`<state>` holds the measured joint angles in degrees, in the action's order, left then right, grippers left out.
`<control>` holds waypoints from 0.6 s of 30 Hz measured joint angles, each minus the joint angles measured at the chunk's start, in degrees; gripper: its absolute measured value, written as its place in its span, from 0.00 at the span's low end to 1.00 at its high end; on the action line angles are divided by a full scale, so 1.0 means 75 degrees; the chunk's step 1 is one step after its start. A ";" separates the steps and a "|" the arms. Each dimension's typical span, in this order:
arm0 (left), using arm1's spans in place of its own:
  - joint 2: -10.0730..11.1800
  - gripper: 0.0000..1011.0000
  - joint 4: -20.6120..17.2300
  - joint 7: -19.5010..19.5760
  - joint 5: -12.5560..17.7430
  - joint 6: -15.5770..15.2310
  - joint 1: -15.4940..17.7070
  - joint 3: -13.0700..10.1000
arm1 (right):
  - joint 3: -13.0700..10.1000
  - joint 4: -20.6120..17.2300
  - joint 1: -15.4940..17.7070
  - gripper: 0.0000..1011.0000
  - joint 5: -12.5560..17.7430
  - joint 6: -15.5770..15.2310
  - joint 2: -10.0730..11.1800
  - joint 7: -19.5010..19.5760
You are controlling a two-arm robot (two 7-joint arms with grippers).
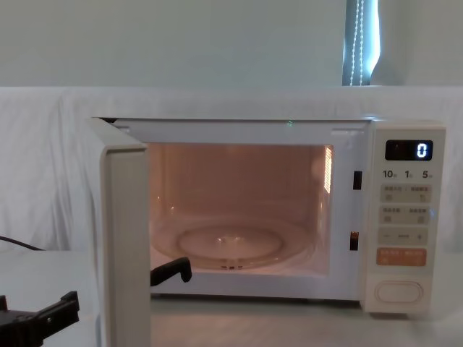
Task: Press the button to open the microwave door with one hand; close the microwave door with the other hand.
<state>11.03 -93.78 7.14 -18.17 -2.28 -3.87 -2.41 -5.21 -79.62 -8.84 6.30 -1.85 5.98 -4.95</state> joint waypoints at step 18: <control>0.0000 0.65 0.0000 0.0001 0.0000 0.0000 0.0000 0.0000 | 0.0000 0.0001 0.0000 0.99 0.0000 0.0000 0.0000 0.0000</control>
<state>11.03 -93.78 7.15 -18.17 -2.28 -3.87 -2.41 -5.21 -79.61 -8.83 6.30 -1.85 5.98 -4.95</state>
